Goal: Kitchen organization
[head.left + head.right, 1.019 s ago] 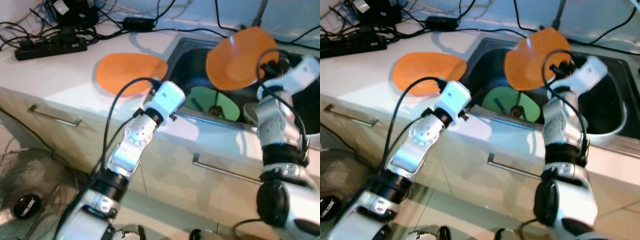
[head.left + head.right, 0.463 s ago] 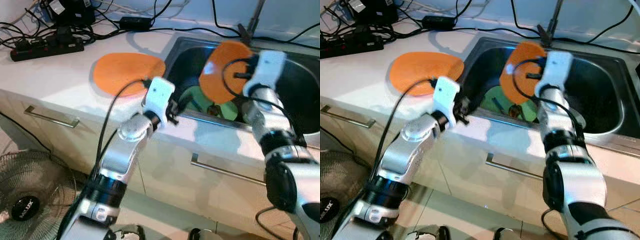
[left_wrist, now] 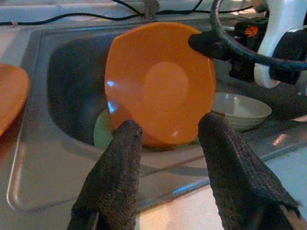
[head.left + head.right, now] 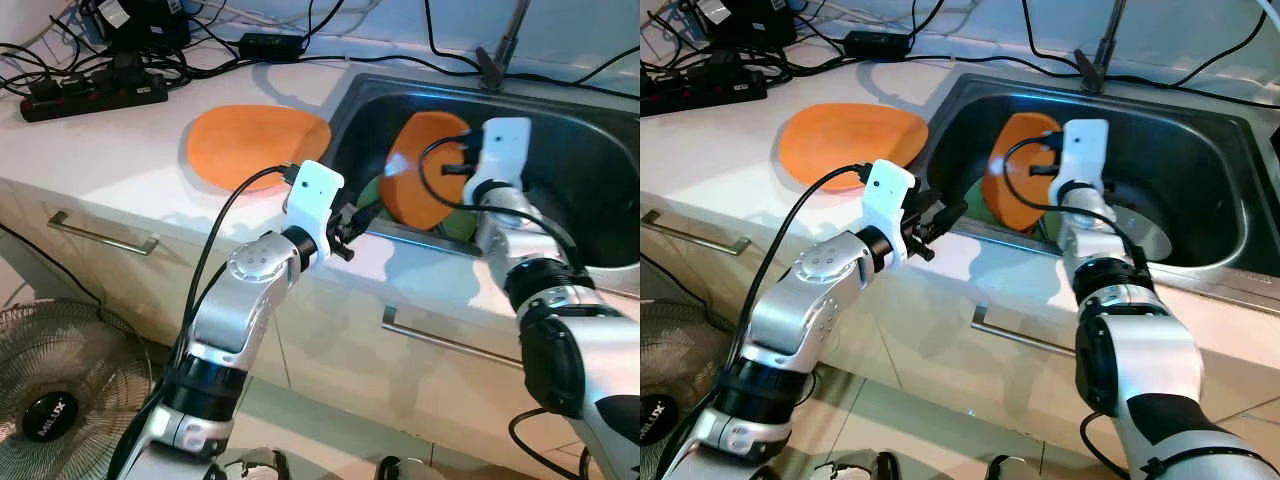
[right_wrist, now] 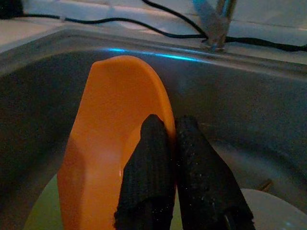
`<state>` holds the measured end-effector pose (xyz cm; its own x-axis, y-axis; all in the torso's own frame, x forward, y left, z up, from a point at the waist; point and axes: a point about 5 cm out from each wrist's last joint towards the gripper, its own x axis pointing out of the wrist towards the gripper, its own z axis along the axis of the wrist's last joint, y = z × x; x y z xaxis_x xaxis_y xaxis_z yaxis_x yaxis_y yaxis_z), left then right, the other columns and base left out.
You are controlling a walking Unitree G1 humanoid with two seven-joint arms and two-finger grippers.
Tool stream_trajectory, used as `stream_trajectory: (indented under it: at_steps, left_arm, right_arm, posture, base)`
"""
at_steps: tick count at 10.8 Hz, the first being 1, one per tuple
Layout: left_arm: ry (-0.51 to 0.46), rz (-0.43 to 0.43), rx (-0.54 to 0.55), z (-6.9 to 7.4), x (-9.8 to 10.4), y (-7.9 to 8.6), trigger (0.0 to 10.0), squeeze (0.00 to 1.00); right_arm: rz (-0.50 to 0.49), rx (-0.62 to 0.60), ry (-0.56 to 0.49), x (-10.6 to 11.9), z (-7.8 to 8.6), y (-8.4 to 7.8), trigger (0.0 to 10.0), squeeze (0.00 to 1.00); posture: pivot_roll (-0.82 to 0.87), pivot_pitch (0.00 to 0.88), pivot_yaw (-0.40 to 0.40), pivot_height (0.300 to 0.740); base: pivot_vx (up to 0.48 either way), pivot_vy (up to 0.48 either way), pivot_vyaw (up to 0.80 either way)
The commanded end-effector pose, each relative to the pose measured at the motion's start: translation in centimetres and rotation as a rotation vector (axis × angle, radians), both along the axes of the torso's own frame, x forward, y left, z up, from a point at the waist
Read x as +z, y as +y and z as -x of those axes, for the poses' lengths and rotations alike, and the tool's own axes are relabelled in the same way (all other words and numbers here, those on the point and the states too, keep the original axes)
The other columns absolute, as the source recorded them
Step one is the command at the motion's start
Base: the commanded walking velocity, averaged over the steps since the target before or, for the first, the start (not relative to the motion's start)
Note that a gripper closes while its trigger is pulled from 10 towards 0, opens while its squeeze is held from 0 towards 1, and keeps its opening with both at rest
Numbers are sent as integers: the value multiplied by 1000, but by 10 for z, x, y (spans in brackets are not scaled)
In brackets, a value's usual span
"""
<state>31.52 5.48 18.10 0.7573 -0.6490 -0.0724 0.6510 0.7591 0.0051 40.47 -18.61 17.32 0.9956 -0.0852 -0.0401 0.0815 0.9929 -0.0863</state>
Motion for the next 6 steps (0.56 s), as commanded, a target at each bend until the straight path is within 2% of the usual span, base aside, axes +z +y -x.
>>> stream_trajectory:
  at_steps: [1, 6]
  left_arm:
    - [12, -4, -8, 3, 0, 1, 10000, 0]
    - [59, -34, -6, 7, -3, 1, 10000, 0]
  right_arm:
    - [16, 29, -22, 13, -5, 8, 10000, 0]
    - [7, 63, 53, -2, -3, 19, 10000, 0]
  posture:
    - [159, 81, 15, 740]
    - [171, 94, 15, 740]
  base:
    - [0, 0, 0]
    - [0, 0, 0]
